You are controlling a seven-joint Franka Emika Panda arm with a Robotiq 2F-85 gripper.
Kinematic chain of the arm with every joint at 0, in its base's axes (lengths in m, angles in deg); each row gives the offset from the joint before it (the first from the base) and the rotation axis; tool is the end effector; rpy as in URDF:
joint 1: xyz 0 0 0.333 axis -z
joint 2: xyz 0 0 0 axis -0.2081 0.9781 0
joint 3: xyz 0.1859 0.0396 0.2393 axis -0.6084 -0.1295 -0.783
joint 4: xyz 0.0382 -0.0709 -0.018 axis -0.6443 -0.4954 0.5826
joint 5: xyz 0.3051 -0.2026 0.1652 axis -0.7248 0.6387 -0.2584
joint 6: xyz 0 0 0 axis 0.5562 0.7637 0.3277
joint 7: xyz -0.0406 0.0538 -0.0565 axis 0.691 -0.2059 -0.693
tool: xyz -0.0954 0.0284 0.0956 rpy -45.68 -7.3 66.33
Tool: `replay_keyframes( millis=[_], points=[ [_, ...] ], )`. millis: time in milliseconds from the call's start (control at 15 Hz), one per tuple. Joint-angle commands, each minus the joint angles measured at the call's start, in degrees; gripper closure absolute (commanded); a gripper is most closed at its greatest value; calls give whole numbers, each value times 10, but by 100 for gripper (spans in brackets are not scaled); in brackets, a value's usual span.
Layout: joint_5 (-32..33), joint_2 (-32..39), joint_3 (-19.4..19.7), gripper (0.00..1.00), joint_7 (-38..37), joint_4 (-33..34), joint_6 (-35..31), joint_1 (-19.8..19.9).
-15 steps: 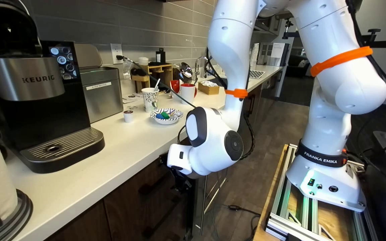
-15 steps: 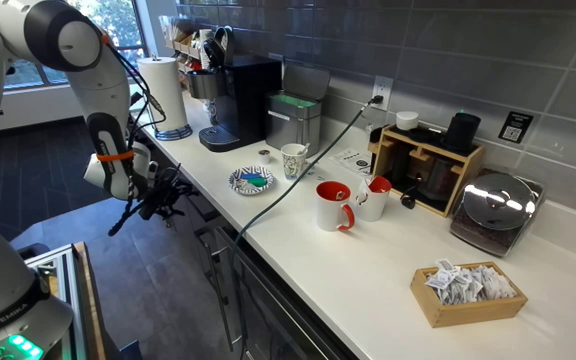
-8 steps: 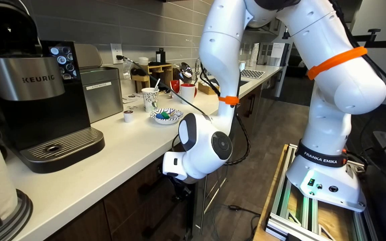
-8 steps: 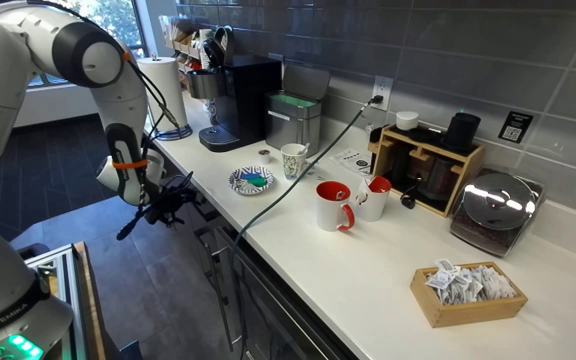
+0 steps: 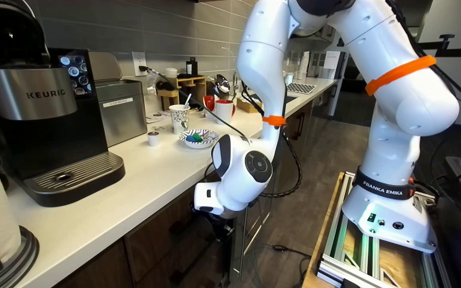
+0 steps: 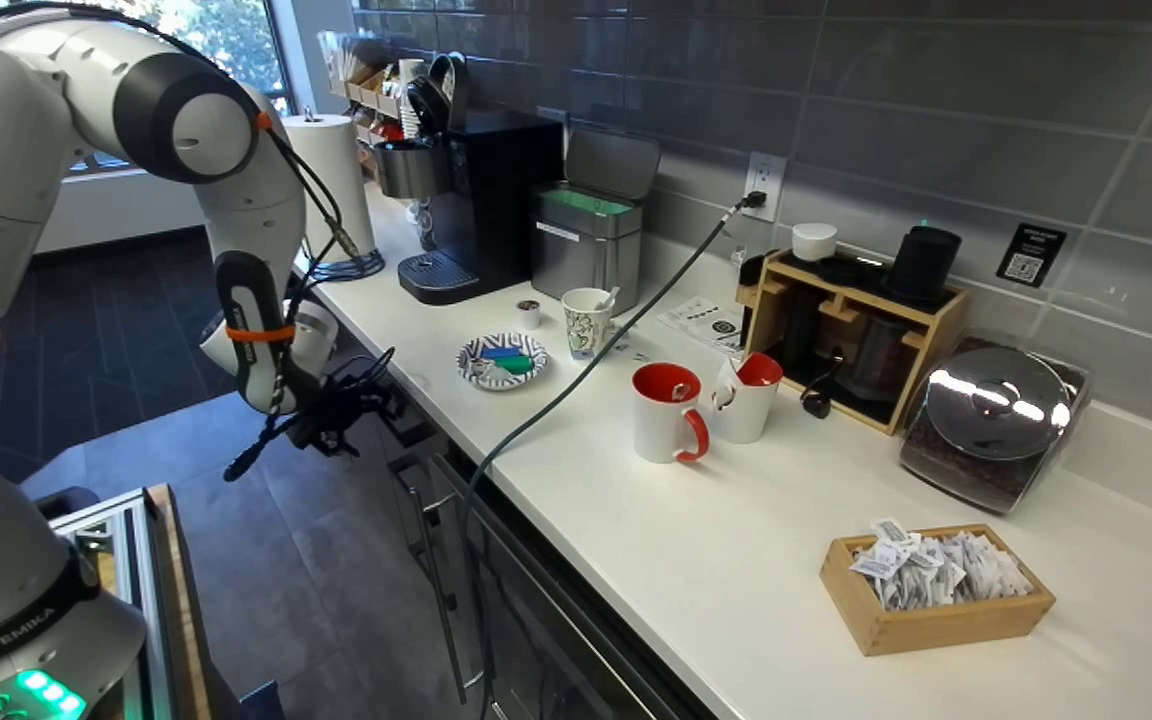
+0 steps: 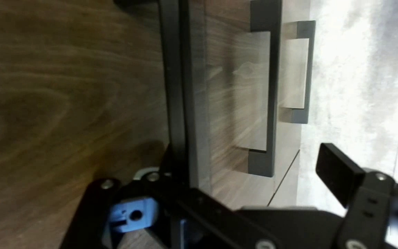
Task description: Open the top drawer
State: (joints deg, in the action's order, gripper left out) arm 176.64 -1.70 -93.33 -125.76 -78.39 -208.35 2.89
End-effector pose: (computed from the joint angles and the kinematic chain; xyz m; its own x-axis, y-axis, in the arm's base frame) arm 0.3461 0.2719 0.0181 0.0272 0.9987 -0.0437 0.8489 0.0000 0.5285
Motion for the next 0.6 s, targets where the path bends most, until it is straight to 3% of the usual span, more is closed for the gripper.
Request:
replay_keyframes(
  millis=[0, 267, 533],
  points=[
    [-53, -48, -14, 0, 26, -87, -42, 11],
    [-74, -90, -33, 0, 31, -156, -67, 5],
    [-72, -169, -80, 0, -61, -230, -45, -6]
  ],
)
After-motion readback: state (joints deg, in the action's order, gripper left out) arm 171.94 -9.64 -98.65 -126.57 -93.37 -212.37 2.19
